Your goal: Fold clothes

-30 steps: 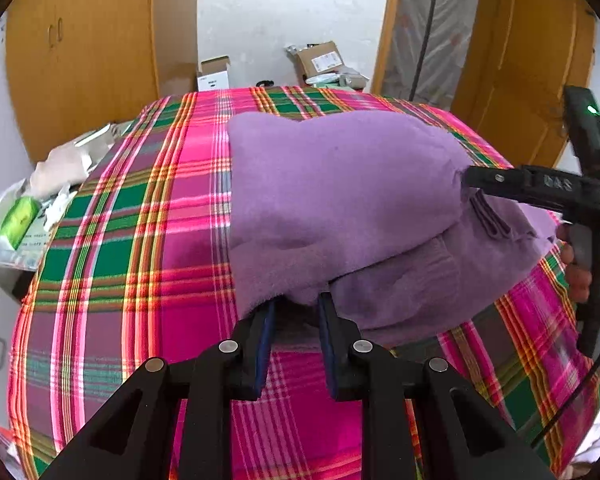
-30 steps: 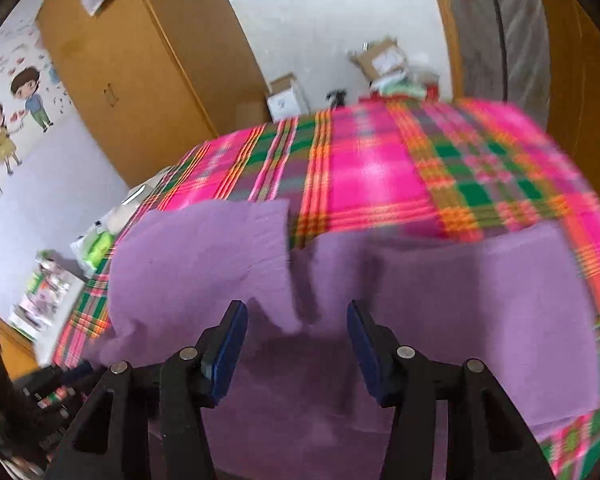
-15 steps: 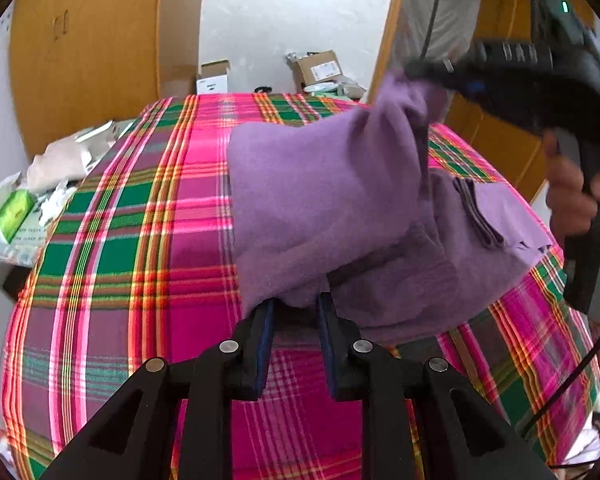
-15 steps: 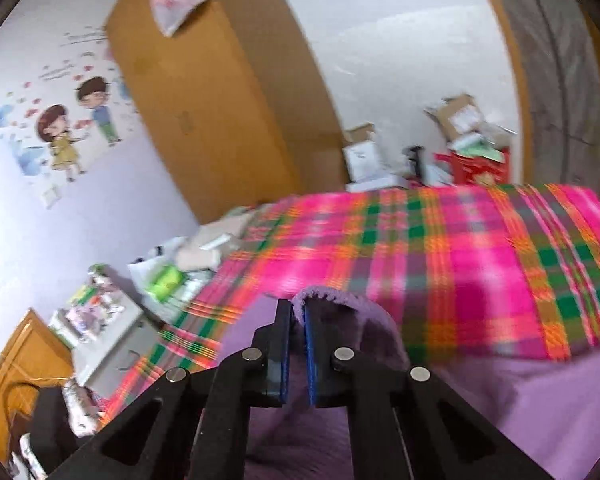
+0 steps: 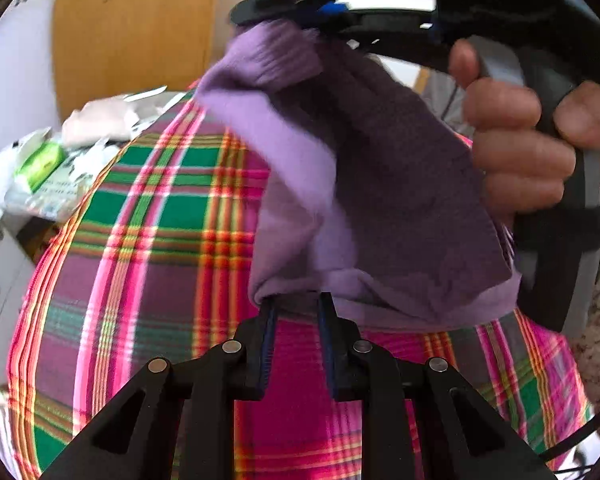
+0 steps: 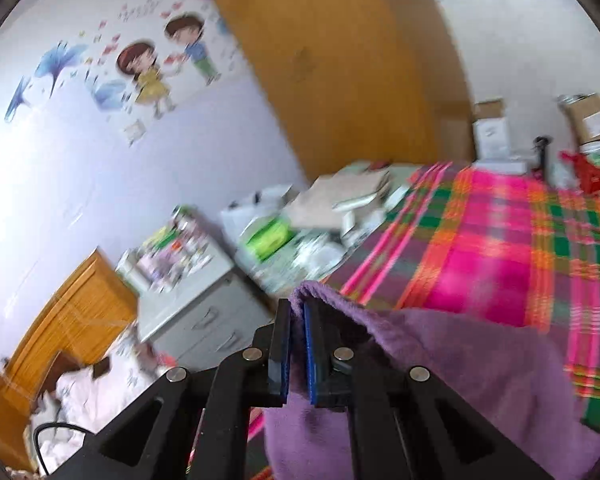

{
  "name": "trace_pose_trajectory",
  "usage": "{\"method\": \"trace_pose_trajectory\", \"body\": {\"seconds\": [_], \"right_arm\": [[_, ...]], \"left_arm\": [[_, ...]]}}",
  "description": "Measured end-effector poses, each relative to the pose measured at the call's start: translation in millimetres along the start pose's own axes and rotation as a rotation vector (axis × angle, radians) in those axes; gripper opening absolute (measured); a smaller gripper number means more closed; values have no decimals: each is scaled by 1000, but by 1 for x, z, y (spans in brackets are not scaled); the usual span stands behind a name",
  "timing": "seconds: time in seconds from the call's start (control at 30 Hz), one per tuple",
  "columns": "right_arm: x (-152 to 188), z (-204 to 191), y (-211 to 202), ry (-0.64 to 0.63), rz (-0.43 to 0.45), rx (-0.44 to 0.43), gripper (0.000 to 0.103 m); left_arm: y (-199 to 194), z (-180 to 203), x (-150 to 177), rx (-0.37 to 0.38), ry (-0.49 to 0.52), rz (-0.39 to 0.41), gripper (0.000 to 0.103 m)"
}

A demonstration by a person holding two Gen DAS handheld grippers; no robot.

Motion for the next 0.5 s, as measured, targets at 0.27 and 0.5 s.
{"method": "trace_pose_trajectory", "body": {"seconds": [0.27,0.5], "right_arm": [[16,-2,3,13,-36,-15,33],[18,24,-61,90,54,-9,42]], "left_arm": [[-33,-6,-4,-17,-18,93,22],[-51,23,-6,-10,86,129,22]]}}
Point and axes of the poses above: each gripper's, at about its wrist camera, not at the fingertips, and y roughly the way its jaws point, z to its right, x to its underside, the point moved 10 cm from there along y, roughly the way its jaws point, and after that the axes turned 8 degrees about -z, right-handed, at the moved point
